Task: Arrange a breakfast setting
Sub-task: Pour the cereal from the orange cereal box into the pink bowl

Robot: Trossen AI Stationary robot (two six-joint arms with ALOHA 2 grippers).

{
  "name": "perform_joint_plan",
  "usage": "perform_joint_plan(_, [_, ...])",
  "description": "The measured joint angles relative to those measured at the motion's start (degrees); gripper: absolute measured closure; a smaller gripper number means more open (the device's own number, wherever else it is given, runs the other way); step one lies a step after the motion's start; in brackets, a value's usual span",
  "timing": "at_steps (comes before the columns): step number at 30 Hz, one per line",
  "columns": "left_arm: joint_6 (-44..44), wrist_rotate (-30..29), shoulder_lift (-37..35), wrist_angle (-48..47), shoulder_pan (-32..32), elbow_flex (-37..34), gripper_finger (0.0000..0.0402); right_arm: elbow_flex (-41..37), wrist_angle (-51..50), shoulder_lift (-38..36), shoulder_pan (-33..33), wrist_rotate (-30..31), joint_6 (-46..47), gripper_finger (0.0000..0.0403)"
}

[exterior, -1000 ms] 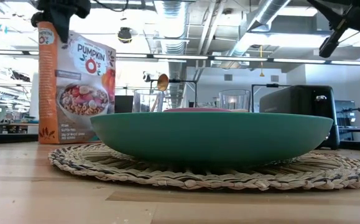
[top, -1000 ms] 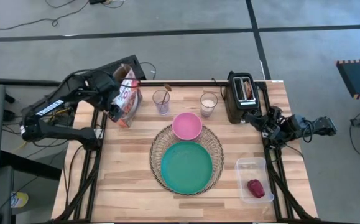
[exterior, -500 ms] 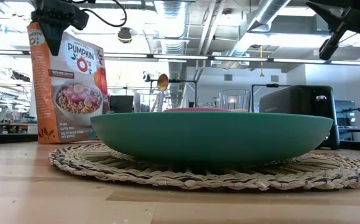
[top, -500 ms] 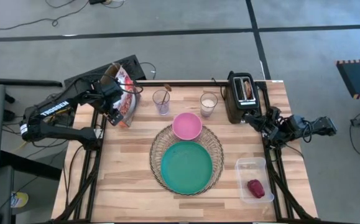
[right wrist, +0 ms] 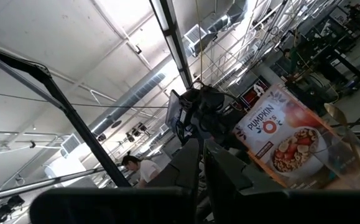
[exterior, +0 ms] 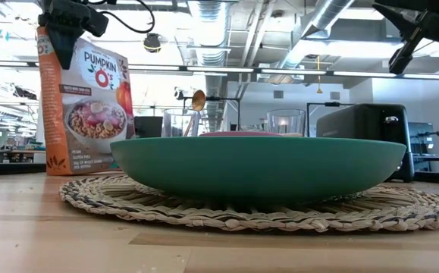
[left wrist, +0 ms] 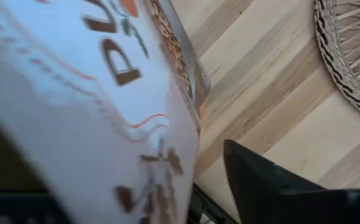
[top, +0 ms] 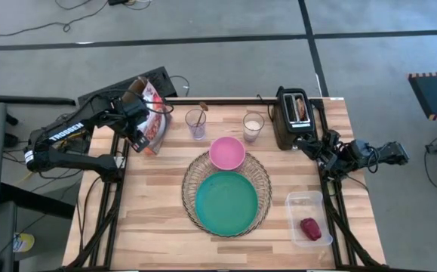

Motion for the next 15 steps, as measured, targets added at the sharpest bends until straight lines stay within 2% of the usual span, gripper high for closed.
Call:
perform_joint_plan(6, [0.41,-0.31,0.0,0.0,0.0,0.0,0.039,0.0,0.0,0.0,0.0,0.0,0.0,0.0351])
perform_joint_plan(15, [-0.04,0.67,-0.01,0.0,-1.21,0.01,0.0401,0.0,0.1,0.0,0.0,0.0,0.02,0.0351])
